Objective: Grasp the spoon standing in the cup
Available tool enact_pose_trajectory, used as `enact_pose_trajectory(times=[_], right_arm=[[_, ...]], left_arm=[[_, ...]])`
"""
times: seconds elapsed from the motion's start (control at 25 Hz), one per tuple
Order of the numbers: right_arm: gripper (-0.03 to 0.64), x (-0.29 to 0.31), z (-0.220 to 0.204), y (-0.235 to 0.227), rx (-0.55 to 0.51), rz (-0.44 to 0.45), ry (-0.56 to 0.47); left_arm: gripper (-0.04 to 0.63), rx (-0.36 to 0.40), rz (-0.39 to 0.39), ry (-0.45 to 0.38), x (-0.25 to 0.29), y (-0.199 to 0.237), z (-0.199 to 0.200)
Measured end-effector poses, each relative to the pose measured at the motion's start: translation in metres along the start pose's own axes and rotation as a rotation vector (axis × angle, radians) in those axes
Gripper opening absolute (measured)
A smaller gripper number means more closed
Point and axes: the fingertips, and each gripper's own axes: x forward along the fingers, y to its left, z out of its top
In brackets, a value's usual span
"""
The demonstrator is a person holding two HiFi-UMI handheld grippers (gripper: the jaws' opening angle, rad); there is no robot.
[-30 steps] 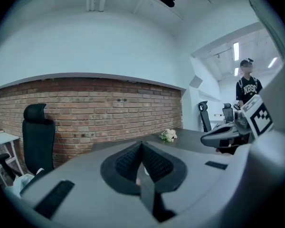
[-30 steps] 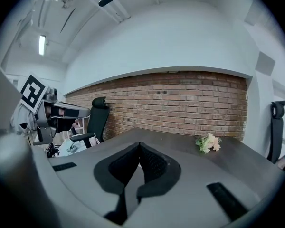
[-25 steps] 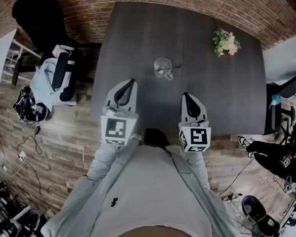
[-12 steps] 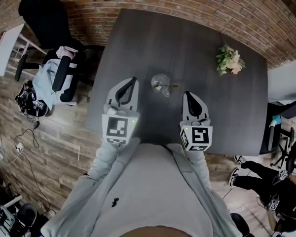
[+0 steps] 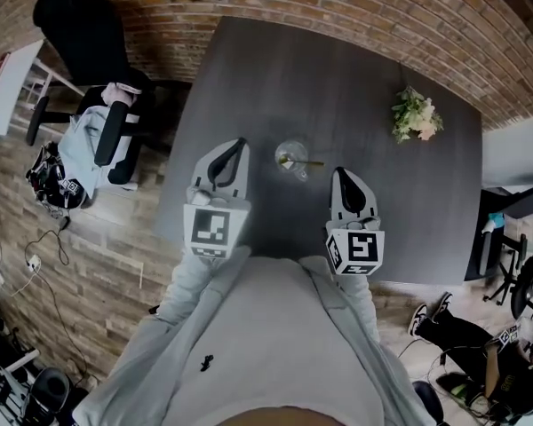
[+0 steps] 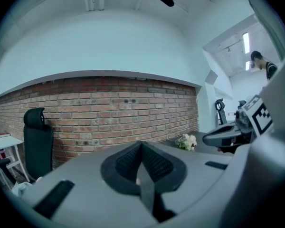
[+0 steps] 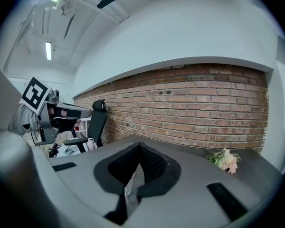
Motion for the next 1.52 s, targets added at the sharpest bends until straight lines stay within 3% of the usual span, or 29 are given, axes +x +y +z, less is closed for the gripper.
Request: enact_pose_trajectory(times=[0.12,0.84,1.52], right_arm=[[0.016,0.0,0.0,-0.001,-0.009,-0.009,-0.002],[0.015,0.01,-0.003,0.005,-0.017,-0.009,0.022],[0.018,0.015,-0.009,0.001,0.041,0.001,0.029]], left_arm=[[0.018,0.029,-0.018,-0.011,0.002,0.001,0.0],[0.018,0.03,-0.027,-0.017,0.003,0.011,-0.002],[0.018,0.04,-0.053,-0.011,0.005,0.007,-0.002]])
